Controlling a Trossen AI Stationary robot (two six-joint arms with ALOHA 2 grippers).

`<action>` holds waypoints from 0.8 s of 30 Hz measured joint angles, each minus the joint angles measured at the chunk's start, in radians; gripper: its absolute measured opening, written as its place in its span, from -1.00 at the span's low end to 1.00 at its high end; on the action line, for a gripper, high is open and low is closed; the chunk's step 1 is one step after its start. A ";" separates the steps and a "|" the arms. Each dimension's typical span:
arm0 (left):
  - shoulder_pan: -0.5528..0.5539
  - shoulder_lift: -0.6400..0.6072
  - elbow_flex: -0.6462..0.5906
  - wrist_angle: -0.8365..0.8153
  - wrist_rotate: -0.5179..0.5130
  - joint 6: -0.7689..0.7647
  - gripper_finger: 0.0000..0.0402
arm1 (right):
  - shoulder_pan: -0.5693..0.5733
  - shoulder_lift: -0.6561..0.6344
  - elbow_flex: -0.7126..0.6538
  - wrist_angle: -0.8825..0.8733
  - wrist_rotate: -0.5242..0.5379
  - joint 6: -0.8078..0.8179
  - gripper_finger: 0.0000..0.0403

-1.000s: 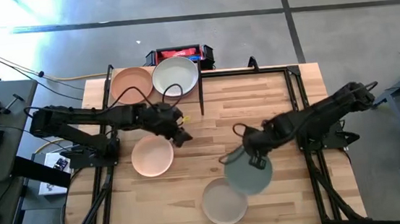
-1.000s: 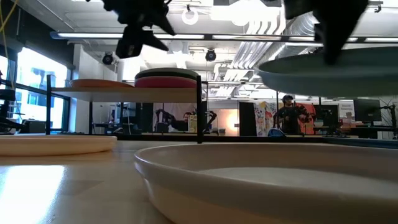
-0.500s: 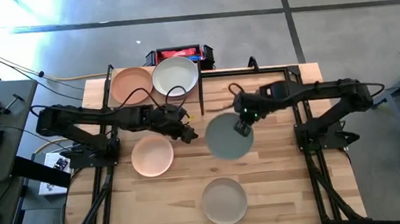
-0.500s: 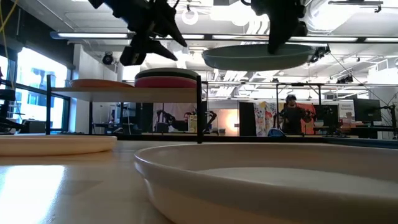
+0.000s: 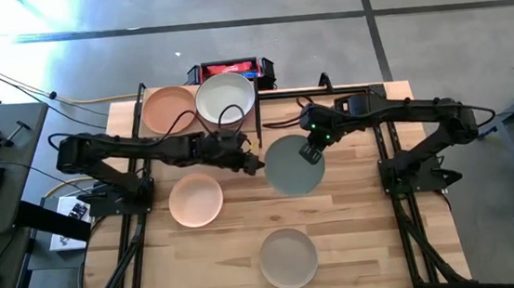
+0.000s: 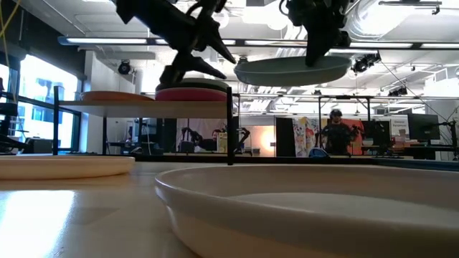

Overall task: Place and stack plates onto a shelf
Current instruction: Stack the light blue plate on top of the orange plate on the shelf

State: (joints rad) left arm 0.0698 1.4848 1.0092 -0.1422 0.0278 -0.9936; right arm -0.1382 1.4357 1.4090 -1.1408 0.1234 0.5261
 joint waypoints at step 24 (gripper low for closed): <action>0.041 0.046 0.000 0.114 0.007 0.035 -0.80 | -0.008 0.000 0.000 0.041 0.000 -0.010 -1.00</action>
State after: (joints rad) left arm 0.1112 1.5307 1.0096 -0.0278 0.0351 -0.9582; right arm -0.1463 1.4357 1.4090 -1.0994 0.1237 0.5156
